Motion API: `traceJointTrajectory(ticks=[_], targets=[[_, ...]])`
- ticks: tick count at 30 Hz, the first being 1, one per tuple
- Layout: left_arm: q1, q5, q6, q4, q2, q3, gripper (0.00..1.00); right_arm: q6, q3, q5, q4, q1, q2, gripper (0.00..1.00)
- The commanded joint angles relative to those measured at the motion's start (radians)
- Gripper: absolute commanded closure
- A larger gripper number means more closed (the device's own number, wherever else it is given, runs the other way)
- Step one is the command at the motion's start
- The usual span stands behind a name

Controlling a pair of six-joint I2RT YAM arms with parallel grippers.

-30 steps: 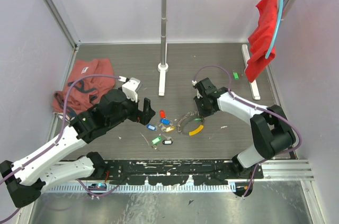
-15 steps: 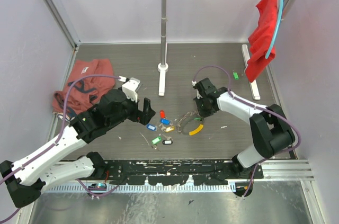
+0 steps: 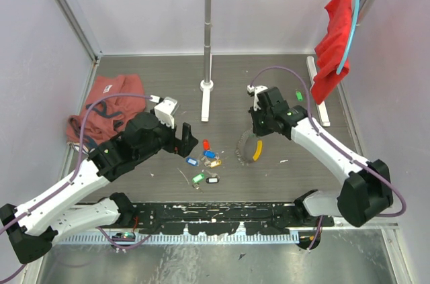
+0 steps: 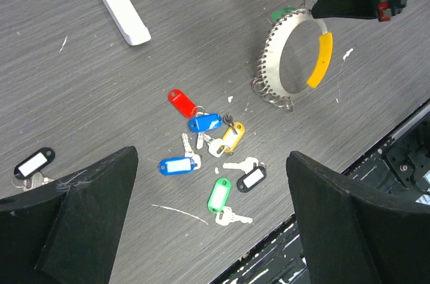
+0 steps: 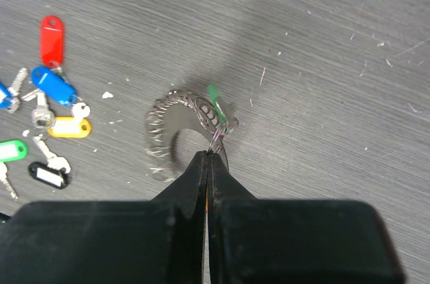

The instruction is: Put the keys on the keyring

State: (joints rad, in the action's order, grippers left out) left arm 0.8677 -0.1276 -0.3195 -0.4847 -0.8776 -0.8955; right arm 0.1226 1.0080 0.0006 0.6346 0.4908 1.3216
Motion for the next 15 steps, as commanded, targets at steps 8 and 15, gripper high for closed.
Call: traceJointTrajectory(ticks=[8,15], targets=[[-0.005,0.081,0.063,0.101,0.042,-0.011,0.0,-0.105,0.089,-0.176,-0.031,0.001,-0.215,0.99],[-0.004,0.187,0.101,0.17,0.031,-0.03,0.03,-0.143,0.087,-0.325,-0.081,0.001,-0.303,0.99]])
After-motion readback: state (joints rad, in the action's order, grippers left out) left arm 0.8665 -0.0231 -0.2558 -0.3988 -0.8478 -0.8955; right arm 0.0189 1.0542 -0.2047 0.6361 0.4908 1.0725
